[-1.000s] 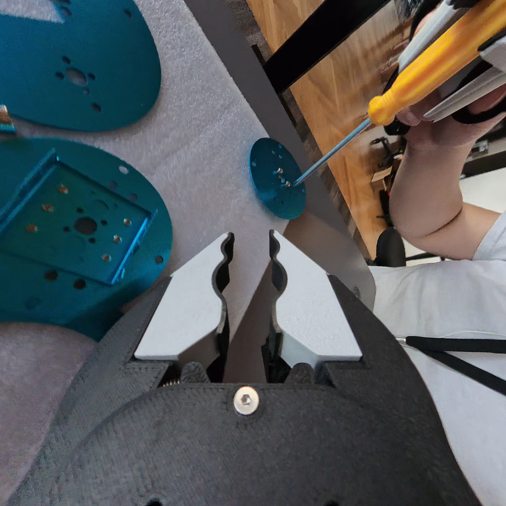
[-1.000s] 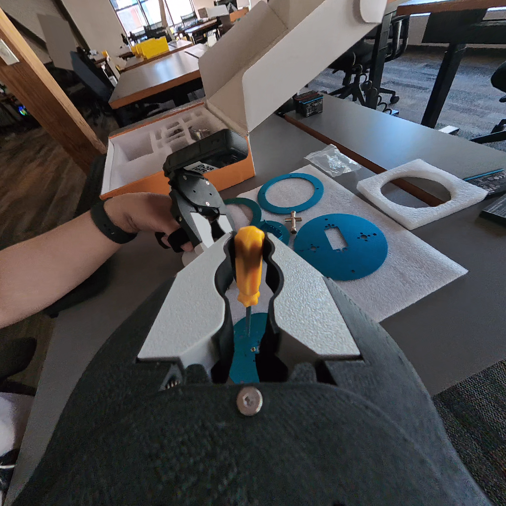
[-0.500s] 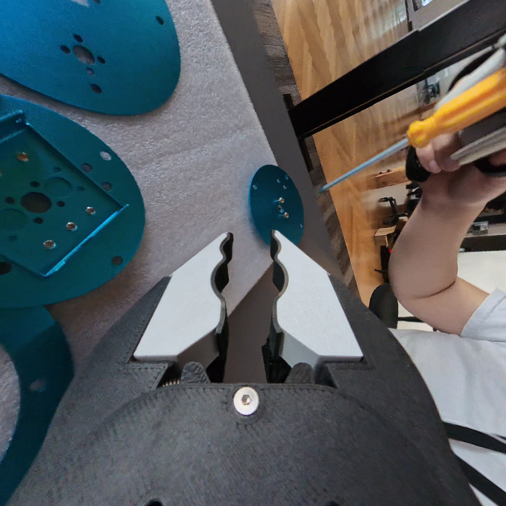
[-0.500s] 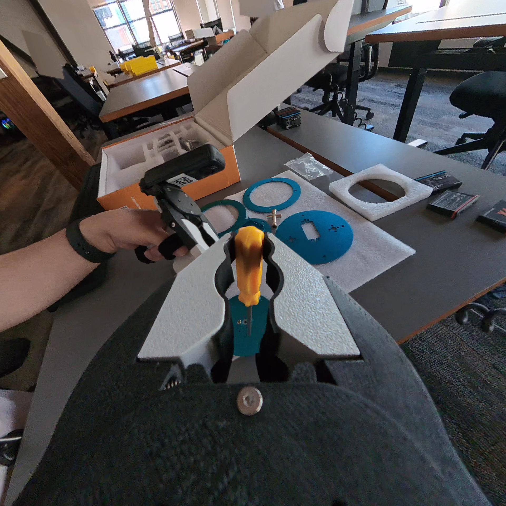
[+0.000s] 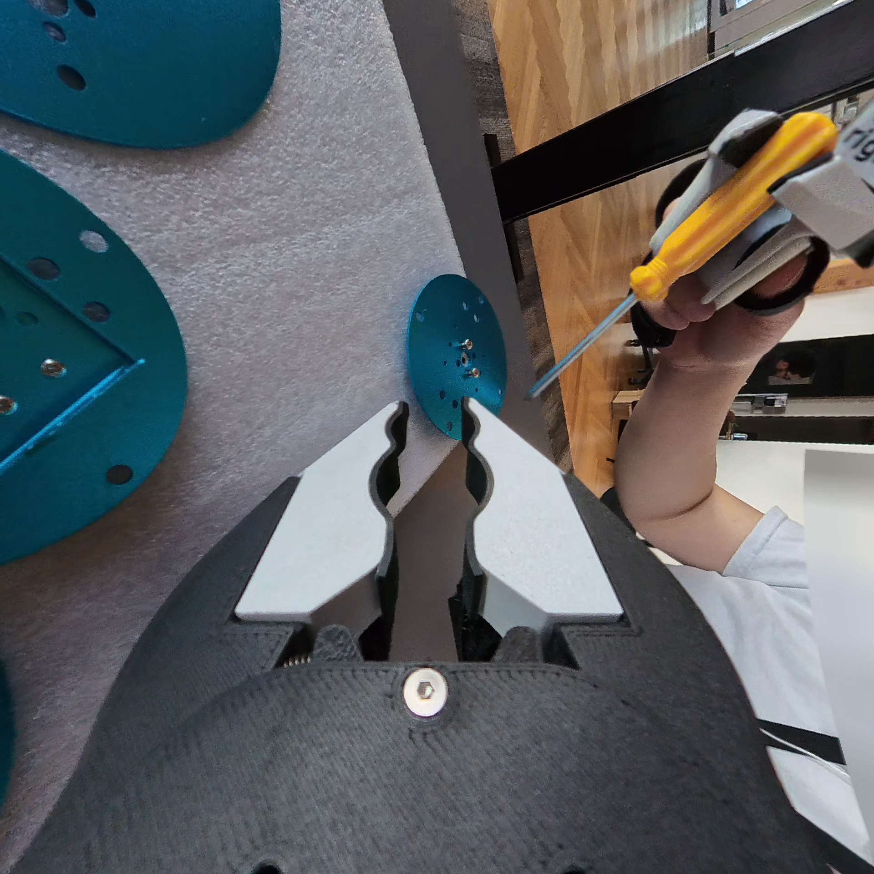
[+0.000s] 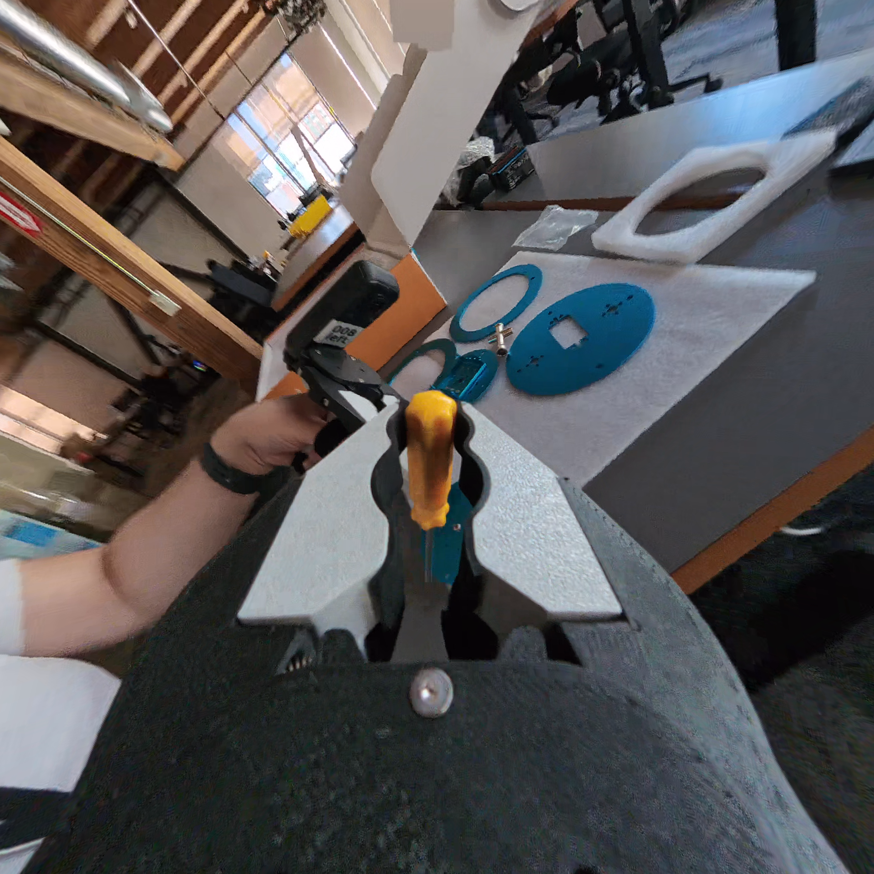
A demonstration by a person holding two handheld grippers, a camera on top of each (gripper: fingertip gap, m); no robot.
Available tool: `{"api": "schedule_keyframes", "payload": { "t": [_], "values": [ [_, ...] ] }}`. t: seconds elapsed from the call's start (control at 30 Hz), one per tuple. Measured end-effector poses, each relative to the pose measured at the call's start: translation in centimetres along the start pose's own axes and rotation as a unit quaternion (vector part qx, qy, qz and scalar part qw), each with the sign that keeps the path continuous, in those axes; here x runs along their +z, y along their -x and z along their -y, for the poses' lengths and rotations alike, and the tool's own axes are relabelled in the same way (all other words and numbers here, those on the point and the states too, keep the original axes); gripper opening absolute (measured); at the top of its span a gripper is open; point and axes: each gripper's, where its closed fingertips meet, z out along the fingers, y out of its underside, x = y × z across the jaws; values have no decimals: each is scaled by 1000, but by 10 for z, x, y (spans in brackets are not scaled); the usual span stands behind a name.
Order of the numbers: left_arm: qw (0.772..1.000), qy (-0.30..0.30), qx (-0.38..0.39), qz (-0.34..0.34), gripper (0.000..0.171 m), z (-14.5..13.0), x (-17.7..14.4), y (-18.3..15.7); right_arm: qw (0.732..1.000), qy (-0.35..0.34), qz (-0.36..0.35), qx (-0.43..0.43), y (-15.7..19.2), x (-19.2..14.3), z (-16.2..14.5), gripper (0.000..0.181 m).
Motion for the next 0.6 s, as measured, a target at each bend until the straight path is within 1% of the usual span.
{"api": "schedule_keyframes", "payload": {
  "t": [0.07,0.13,0.23,0.4,0.53,0.6],
  "values": [
    [1000,-3,-11,-10,21,0,0,0,994,6,49,99,-5,-2,-6,18],
    [999,-4,-25,-30,22,-1,0,-3,978,19,80,190,-15,-1,-19,18],
    [999,-1,-33,-35,19,-1,3,-2,956,44,93,275,-31,6,-46,18],
    [998,-3,-39,-39,16,0,5,-2,946,47,85,310,-39,15,-63,17],
    [998,-7,-43,-49,16,3,10,-5,946,57,76,309,-41,20,-71,17],
    [998,-7,-40,-47,11,4,12,-4,946,53,80,310,-41,20,-71,17]
  ]
}}
